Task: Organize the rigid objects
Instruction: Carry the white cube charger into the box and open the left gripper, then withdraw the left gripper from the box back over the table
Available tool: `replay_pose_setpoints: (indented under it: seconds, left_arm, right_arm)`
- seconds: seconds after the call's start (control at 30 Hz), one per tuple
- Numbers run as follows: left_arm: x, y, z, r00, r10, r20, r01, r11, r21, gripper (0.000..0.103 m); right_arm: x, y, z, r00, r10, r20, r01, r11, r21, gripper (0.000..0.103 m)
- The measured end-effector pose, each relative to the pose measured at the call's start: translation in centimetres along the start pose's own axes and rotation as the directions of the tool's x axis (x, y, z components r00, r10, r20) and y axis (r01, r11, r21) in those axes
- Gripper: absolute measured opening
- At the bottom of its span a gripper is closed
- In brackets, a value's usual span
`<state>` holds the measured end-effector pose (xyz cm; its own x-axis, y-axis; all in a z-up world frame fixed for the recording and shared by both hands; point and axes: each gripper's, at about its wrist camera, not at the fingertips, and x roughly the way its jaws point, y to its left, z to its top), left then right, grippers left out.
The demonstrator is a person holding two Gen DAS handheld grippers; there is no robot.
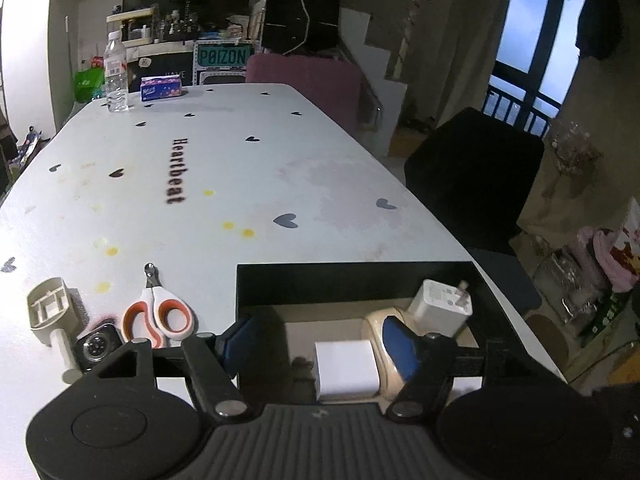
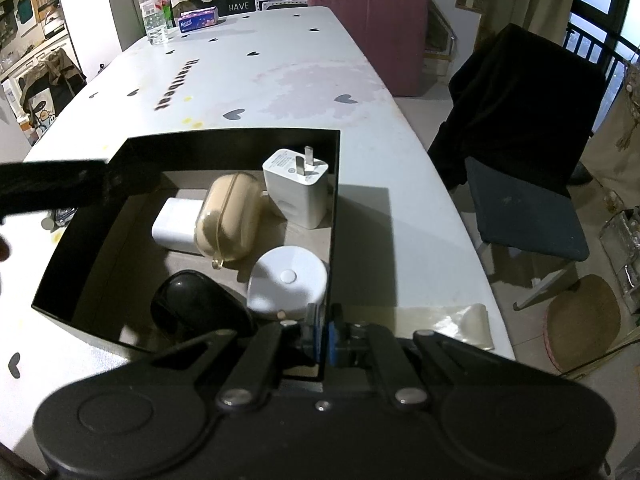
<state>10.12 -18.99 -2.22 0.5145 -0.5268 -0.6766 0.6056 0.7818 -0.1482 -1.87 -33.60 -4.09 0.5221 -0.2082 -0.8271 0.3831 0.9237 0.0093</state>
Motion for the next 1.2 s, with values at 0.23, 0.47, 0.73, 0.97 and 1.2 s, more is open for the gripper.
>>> replay_pose_setpoints:
  seconds: [0.23,0.47,0.73,0.97,1.2]
  left_arm:
    - [-3.2,-1.0,-0.7,0.999,-0.038,-0.027,0.041,0.995,0.093,0.075]
    - [-6.5,-1.2,-1.9,0.999,-0.05,0.006,0.048,0.985,0.165,0.086]
    - [-8.6,-0.6,-3.7,0.999,-0.032,0.034,0.024,0.979,0.2,0.102]
    - [-9.4,-0.4,-4.8,0.999,-0.031,0.042,0.021,0.975,0.223,0.103]
    - [-10.2,-0.1,-5.7,0.996,-0.045,0.075,0.027,0.976,0.218,0.103]
  right_arm:
    - [0.0,0.0,0.0,1.0,-0.001,0.0,0.001,1.0,-0.001,0.005]
    - [0.0,0.1,0.0,1.0,-0.003,0.0,0.003,1.0,-0.003,0.005]
    - [0.0,0.1,0.0,1.0,-0.003,-0.001,0.003,1.0,-0.003,0.005]
    - [0.0,0.0,-0.1,1.0,0.003,0.0,-0.002,1.0,0.005,0.005]
    - [0.0,0.1,-0.1,1.0,-0.003,-0.001,0.003,1.0,-0.001,0.005]
